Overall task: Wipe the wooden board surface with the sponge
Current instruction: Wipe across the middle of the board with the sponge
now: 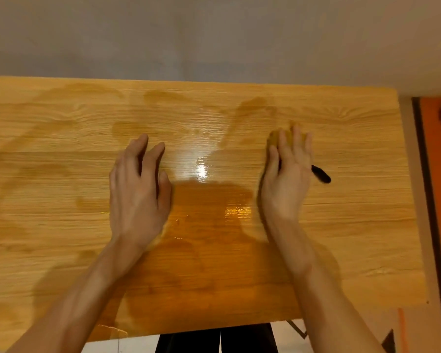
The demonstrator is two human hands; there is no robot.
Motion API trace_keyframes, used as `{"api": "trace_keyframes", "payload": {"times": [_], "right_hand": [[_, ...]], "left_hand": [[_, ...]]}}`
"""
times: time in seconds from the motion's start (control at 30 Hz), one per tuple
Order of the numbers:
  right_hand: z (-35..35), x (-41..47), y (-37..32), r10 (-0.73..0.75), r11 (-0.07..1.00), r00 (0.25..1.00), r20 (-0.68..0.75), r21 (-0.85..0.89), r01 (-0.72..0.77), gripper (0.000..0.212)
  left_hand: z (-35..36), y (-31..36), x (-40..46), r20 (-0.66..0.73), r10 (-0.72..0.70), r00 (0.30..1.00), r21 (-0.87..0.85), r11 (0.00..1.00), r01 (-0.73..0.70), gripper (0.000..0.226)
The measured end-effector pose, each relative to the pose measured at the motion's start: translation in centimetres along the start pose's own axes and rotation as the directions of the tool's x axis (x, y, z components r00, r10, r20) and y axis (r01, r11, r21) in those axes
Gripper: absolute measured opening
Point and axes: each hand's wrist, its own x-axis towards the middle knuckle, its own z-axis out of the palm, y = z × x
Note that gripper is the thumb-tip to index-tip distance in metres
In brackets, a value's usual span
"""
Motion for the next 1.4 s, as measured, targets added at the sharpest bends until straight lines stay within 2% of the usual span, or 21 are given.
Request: {"api": "trace_keyframes", "payload": {"times": [0.13, 0.2, 0.23, 0.3, 0.4, 0.47, 0.5, 0.53, 0.6, 0.7, 0.73, 0.8, 0.87, 0.97, 1.03, 1.13, 1.2, 1.27, 1.33, 1.4], "right_hand": [[4.6, -3.1, -5.5, -0.319, 0.943, 0.945, 0.067, -0.074, 0.323, 0.036], [3.8, -2.1, -4.5, -0.463, 0.88, 0.874, 0.146, -0.042, 0.473, 0.036], [2.7, -1.3, -3.1, -0.486, 0.869, 0.853, 0.191, -0.003, 0.495, 0.037], [-0.1, 0.4, 0.5, -0.386, 0.921, 0.893, 0.232, 0.039, 0.388, 0.037], [-3.2, 2.4, 4.0, -0.041, 0.998, 0.997, 0.069, 0.045, 0.038, 0.039], [-2.3, 2.7, 2.7, 0.119, 0.992, 0.992, -0.048, 0.033, -0.118, 0.038], [-1.3, 2.6, 1.2, 0.132, 0.991, 0.99, -0.055, 0.017, -0.132, 0.039], [0.1, 2.3, -0.6, 0.096, 0.995, 0.995, -0.025, 0.008, -0.096, 0.039], [3.1, 1.2, -4.3, -0.08, 0.997, 0.992, 0.102, 0.012, 0.079, 0.039], [4.3, 0.5, -6.1, -0.362, 0.93, 0.894, 0.265, 0.036, 0.366, 0.039], [3.6, 1.2, -5.1, -0.406, 0.911, 0.867, 0.289, 0.052, 0.409, 0.04], [1.2, 3.1, -1.6, -0.362, 0.931, 0.898, 0.251, 0.061, 0.359, 0.04], [-1.3, 4.9, 2.1, -0.19, 0.981, 0.972, 0.139, 0.06, 0.184, 0.039], [-1.3, 5.9, 2.2, 0.03, 0.998, 1.0, 0.005, 0.059, -0.03, 0.038], [1.1, 5.4, -1.0, -0.021, 1.0, 0.999, 0.044, 0.021, 0.021, 0.039], [5.4, 3.1, -6.1, -0.274, 0.96, 0.943, 0.188, 0.002, 0.279, 0.041], [6.0, 2.7, -6.9, -0.394, 0.915, 0.884, 0.25, 0.02, 0.403, 0.041], [4.7, 4.2, -4.9, -0.46, 0.879, 0.842, 0.282, 0.01, 0.477, 0.042], [2.1, 6.0, -1.2, -0.411, 0.893, 0.866, 0.286, -0.065, 0.445, 0.042], [-0.7, 7.6, 2.8, -0.279, 0.951, 0.945, 0.169, -0.09, 0.297, 0.041]], "left_hand": [[-0.2, 0.3, 0.1, 0.013, -0.007, 1.0, -0.004, 1.0, 0.007, 0.046], [-0.2, 0.2, 0.1, 0.012, -0.006, 1.0, 0.001, 1.0, 0.006, 0.046], [-0.2, 0.2, 0.1, 0.013, -0.004, 1.0, 0.002, 1.0, 0.004, 0.046], [-0.1, 0.2, 0.1, 0.013, -0.006, 1.0, -0.002, 1.0, 0.007, 0.047], [0.0, 0.1, 0.2, 0.016, -0.03, 0.999, -0.002, 1.0, 0.03, 0.047], [0.1, 0.1, 0.3, 0.019, -0.038, 0.999, -0.003, 0.999, 0.038, 0.048], [0.1, 0.1, 0.3, 0.021, -0.037, 0.999, -0.002, 0.999, 0.037, 0.048], [0.1, 0.0, 0.3, 0.021, -0.036, 0.999, -0.001, 0.999, 0.036, 0.048], [0.0, 0.0, 0.2, 0.022, -0.033, 0.999, 0.003, 0.999, 0.033, 0.048], [-0.1, 0.2, 0.1, 0.027, -0.04, 0.999, 0.004, 0.999, 0.04, 0.047], [-0.1, 0.2, 0.1, 0.029, -0.044, 0.999, 0.001, 0.999, 0.044, 0.047], [-0.1, 0.3, 0.0, 0.024, -0.044, 0.999, -0.004, 0.999, 0.044, 0.047], [-0.1, 0.4, -0.1, 0.021, -0.043, 0.999, -0.005, 0.999, 0.043, 0.046], [-0.2, 0.5, -0.1, 0.026, -0.069, 0.997, -0.004, 0.998, 0.069, 0.045], [-0.3, 0.8, 0.0, 0.033, -0.087, 0.996, -0.018, 0.996, 0.088, 0.046], [-0.5, 1.2, 0.2, 0.055, -0.116, 0.992, -0.03, 0.993, 0.118, 0.048], [-0.9, 1.1, 0.4, 0.062, -0.102, 0.993, -0.028, 0.994, 0.104, 0.049], [-1.3, 0.7, 1.4, 0.064, -0.063, 0.996, -0.019, 0.998, 0.065, 0.05], [-1.5, 0.1, 3.2, 0.039, -0.063, 0.997, -0.02, 0.998, 0.064, 0.049], [-1.3, -0.2, 5.1, 0.013, -0.082, 0.997, -0.022, 0.996, 0.082, 0.049]]}}
